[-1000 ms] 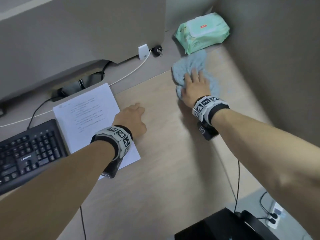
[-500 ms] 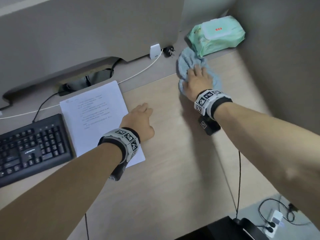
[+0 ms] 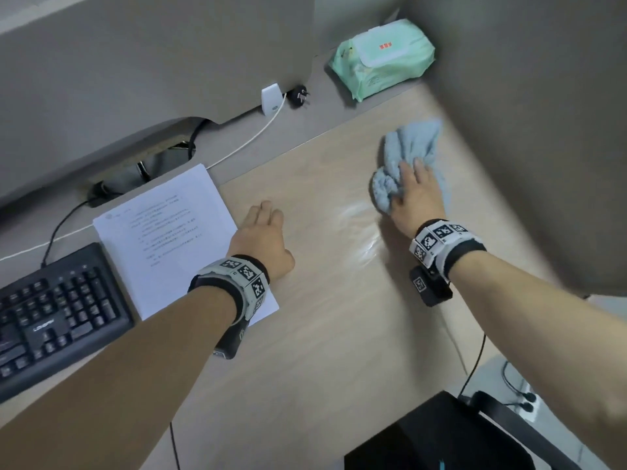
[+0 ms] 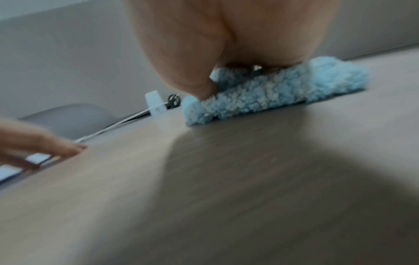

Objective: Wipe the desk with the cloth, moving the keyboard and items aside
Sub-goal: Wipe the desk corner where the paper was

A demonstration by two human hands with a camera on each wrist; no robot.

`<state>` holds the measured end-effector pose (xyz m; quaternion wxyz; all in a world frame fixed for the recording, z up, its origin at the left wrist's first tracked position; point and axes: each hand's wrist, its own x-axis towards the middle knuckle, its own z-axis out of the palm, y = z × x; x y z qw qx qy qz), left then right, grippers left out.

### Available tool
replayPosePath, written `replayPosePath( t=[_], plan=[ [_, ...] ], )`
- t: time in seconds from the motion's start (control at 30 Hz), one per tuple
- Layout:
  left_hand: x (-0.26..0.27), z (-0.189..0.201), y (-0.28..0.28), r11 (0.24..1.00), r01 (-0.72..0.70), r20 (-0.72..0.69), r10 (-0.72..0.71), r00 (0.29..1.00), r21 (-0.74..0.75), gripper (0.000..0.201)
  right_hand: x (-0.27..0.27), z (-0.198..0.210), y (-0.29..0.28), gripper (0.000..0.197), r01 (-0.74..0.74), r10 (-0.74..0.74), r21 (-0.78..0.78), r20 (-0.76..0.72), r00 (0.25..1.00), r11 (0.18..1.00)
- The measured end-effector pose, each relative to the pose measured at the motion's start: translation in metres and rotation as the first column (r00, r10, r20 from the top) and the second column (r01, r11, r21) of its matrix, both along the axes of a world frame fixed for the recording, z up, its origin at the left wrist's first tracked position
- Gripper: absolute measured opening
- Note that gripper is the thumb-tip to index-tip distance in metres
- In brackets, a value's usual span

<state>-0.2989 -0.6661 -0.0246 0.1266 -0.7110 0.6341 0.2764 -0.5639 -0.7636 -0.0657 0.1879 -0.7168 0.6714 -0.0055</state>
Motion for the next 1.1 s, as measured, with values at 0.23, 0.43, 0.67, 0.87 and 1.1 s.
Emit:
replayPosePath(
  t=[0.23, 0.43, 0.67, 0.87, 1.1],
  plan=[
    [-0.017, -0.011, -0.008, 0.998, -0.031, -0.003, 0.031, 1.0, -0.052, 0.072, 0.001, -0.005, 0.093, 0.074, -0.211, 0.212, 0.05, -0.028, 0.977, 0.976],
    [-0.073, -0.015, 0.004, 0.964, 0.207, -0.041, -0.217, 0.975, -0.166, 0.069, -0.133, -0.002, 0.136, 0.059, 0.452, -0.454, -0.042, -0.11, 0.884, 0.891],
    [-0.124, -0.02, 0.033, 0.945, 0.301, -0.048, -0.31, 0.95, -0.13, 0.071, -0.058, 0.0, 0.164, 0.079, -0.011, 0.028, 0.124, -0.132, 0.991, 0.992],
    [-0.138, -0.022, 0.035, 0.942, 0.333, 0.068, -0.329, 0.942, -0.047, 0.073, -0.124, 0.001, 0.171, 0.074, 0.069, -0.068, 0.025, -0.029, 0.997, 0.997],
    [-0.141, -0.012, 0.033, 0.949, 0.315, 0.07, -0.315, 0.946, 0.01, 0.078, -0.179, 0.016, 0.166, 0.078, 0.364, -0.314, 0.135, -0.293, 0.903, 0.922]
  ],
)
